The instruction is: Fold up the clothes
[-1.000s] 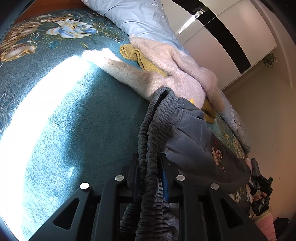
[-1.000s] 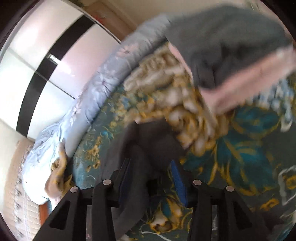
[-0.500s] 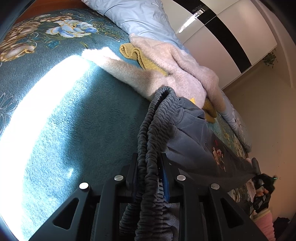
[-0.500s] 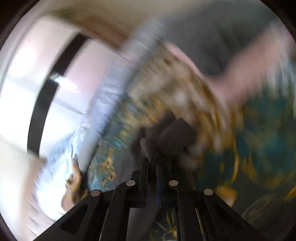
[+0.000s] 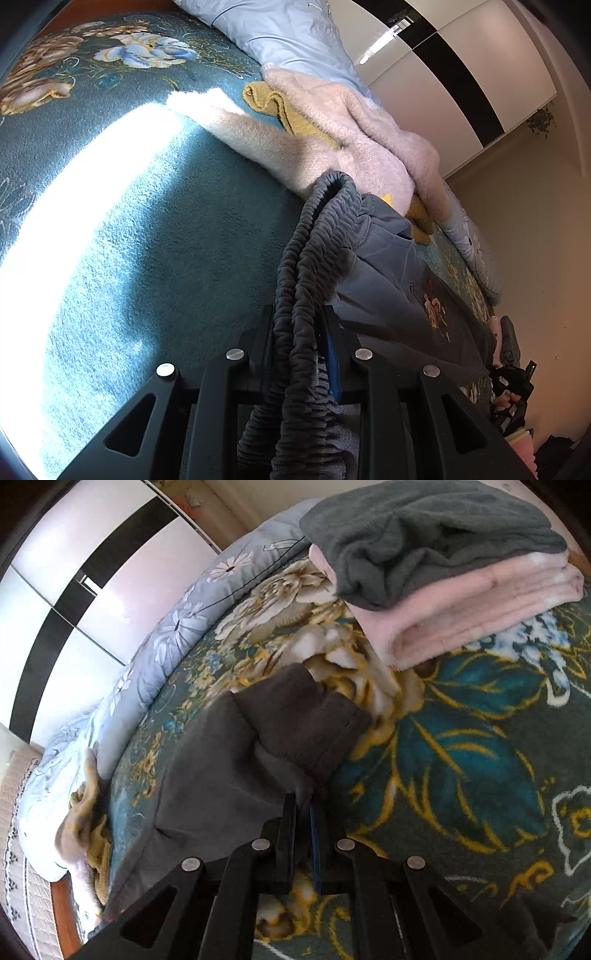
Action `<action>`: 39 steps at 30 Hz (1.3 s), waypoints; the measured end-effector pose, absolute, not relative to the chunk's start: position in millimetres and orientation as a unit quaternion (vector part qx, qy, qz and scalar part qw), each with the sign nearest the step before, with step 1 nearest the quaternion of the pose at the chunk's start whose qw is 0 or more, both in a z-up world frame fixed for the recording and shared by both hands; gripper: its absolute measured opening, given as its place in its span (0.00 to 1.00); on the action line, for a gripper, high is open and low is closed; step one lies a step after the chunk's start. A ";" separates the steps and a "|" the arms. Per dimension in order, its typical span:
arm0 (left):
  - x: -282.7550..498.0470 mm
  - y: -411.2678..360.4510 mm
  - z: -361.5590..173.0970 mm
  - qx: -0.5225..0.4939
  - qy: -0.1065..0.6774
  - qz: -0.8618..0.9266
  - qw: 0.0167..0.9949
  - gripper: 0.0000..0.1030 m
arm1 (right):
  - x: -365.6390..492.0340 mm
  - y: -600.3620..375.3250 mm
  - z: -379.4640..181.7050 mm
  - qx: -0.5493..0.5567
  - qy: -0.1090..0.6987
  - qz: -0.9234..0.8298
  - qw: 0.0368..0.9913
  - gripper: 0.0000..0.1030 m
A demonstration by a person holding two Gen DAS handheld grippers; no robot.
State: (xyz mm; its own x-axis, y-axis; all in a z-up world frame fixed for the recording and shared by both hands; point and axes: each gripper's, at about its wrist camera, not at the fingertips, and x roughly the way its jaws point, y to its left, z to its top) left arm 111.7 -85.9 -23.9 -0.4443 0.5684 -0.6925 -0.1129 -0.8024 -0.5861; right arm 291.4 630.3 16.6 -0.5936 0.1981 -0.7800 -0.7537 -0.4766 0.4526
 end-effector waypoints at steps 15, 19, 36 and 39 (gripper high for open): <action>165.3 -127.1 -29.4 -0.469 -0.332 0.795 0.195 0.47 | 415.3 612.7 131.4 -0.280 0.355 0.860 0.238 0.54; 191.4 -145.7 -33.8 -0.461 -0.377 0.781 0.186 0.55 | 459.3 606.6 118.5 -0.274 0.372 0.854 0.237 0.56; 226.9 -126.7 -29.1 -0.478 -0.407 0.766 0.137 0.49 | 551.7 605.4 4.9 -0.202 0.557 0.781 0.197 0.58; 225.2 -125.5 -32.4 -0.486 -0.408 0.763 0.124 0.42 | 545.3 606.3 -12.1 -0.199 0.581 0.769 0.177 0.58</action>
